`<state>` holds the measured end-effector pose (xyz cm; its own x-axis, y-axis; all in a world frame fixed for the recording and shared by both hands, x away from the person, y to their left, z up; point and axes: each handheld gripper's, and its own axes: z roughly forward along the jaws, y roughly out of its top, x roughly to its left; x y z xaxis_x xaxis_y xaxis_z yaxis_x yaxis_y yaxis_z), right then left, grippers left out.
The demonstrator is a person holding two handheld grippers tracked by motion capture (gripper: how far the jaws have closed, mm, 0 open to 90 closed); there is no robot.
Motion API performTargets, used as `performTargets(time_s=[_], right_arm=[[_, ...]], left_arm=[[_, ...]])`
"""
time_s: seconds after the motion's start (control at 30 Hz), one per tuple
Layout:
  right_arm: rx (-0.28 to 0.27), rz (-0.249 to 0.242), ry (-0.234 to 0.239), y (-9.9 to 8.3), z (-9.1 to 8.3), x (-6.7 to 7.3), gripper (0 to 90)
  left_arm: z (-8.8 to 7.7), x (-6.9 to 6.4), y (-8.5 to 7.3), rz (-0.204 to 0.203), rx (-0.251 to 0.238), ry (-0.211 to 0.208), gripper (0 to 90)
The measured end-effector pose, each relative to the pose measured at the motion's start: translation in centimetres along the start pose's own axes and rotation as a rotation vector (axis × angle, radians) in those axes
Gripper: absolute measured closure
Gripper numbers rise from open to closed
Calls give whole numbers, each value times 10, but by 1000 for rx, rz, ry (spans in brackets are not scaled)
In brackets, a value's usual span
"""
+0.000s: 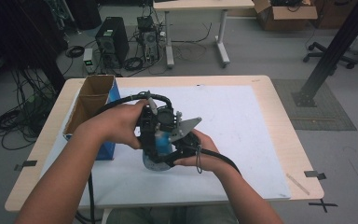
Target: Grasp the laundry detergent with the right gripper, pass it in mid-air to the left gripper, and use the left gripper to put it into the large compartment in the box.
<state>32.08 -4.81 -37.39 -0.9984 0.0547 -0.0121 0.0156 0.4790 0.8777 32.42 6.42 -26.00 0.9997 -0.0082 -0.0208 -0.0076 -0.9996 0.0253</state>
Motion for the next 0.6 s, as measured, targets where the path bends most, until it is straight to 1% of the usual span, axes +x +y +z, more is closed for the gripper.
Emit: performTargets(time_s=[0.07,0.37,0.5,0.6], right_arm=[[-3,-8,-3,0,1,0,454],[-4,6,3,0,0,1,453],[-12,-6,-2,1,1,1,453],[-12,-5,3,1,1,1,453]], left_arm=[[0,0,0,0,1,2,240],[0,0,-1,3,2,3,297],[0,-1,0,7,0,1,324],[0,-2,0,10,1,1,355]])
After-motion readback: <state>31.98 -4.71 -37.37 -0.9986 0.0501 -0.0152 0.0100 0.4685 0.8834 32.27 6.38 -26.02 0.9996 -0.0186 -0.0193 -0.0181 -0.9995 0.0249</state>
